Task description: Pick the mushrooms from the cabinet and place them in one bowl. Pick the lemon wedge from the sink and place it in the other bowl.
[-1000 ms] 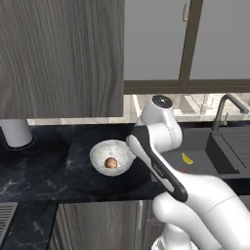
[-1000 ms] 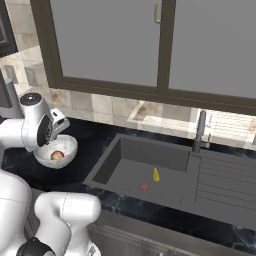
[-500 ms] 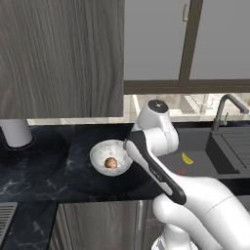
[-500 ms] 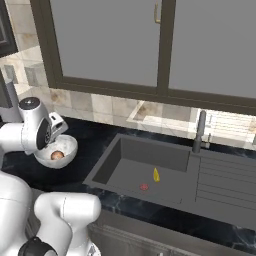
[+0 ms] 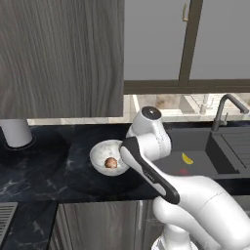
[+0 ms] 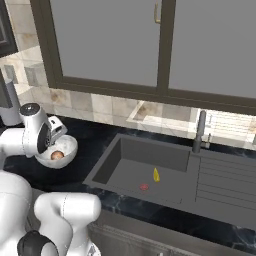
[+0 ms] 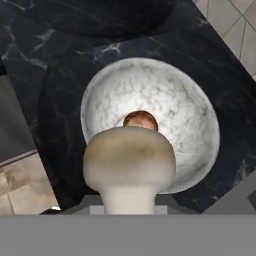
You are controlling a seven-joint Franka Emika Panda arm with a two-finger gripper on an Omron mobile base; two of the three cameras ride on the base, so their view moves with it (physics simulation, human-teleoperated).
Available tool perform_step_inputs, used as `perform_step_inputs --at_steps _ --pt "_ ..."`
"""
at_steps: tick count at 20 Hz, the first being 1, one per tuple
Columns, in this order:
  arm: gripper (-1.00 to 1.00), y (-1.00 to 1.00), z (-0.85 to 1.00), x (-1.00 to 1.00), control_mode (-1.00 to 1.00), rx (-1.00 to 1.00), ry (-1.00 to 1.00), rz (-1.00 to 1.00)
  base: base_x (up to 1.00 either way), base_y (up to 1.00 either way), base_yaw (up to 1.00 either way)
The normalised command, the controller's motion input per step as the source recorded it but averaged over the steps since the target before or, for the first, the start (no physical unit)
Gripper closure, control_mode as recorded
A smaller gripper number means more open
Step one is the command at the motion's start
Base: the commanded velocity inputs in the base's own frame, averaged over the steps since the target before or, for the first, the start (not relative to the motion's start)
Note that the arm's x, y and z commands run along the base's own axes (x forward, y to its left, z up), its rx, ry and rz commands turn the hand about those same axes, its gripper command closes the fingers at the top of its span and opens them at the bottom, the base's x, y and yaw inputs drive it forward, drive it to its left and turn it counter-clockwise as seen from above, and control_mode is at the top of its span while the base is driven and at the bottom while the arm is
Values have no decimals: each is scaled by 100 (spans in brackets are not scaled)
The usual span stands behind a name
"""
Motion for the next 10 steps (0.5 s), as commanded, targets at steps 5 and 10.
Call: perform_step_inputs --at_steps 5,10 --pt "-100 0 -9 36 -100 0 0 1 0 0 0" --pt "-100 0 0 31 -100 0 1 0 0 0 0"
